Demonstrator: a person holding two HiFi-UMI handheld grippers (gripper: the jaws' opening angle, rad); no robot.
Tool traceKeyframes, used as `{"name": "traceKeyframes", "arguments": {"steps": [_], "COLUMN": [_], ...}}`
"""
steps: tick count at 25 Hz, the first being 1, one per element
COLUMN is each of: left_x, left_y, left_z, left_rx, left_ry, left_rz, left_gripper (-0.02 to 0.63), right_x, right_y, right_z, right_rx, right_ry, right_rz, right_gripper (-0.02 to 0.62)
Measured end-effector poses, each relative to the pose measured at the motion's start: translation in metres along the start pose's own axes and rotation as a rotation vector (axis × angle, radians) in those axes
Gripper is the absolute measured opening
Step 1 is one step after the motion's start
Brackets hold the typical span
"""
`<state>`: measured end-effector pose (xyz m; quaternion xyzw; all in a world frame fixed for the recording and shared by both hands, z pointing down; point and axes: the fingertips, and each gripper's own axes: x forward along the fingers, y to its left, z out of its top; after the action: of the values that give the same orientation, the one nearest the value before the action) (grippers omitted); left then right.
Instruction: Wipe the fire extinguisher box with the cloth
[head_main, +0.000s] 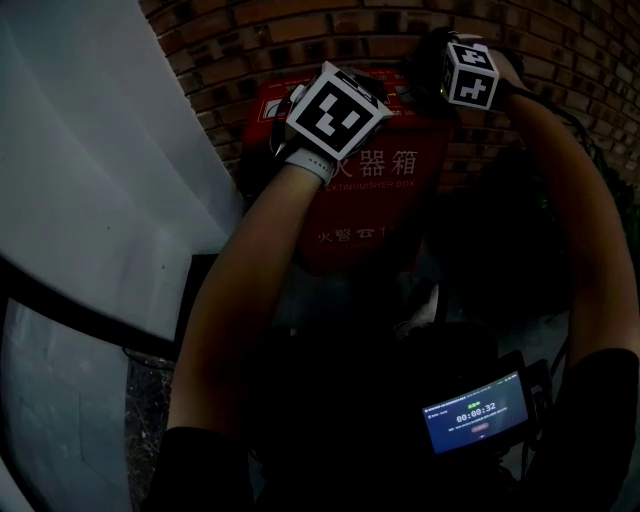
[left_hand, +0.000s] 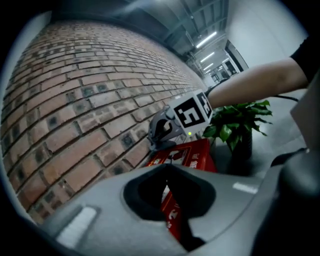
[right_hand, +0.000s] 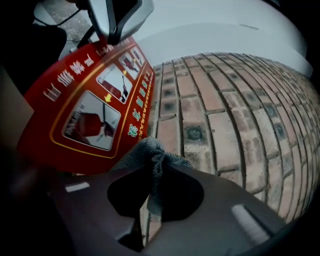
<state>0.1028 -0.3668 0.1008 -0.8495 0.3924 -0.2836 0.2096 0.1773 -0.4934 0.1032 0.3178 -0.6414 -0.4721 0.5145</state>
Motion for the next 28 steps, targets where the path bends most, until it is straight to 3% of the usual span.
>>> {"name": "traceKeyframes", "arguments": {"steps": [4,9,17,28], "left_x": [0.007,0.010,-0.001,-0.026], "left_y": [0.000,0.002,-0.018,-0.062], "left_z": [-0.005,-0.004,0.005,-0.003], "left_rx": [0.007,0.056,0.055,0.003], "left_ry": [0.001,-0.007,-0.017,-0.029], "left_rz": [-0.007,0.027,0.020,-0.005], "left_gripper": [0.003,0.003,0.003,0.003], "right_x": [0.029,0.030,-0.021,-0.094], "right_y": [0.011,0.023,0.050,0.086], "right_z": [0.001,0.015,0.037,0.059], "right_rx": [-0.069,-0.099,-0.105,-0.102], "right_ry": [0.020,-0.032,-0.109,-0.170], "right_rz": [0.023,0.066,0.201,0.233], "right_gripper": [0.031,0.029,0.029,0.028]}}
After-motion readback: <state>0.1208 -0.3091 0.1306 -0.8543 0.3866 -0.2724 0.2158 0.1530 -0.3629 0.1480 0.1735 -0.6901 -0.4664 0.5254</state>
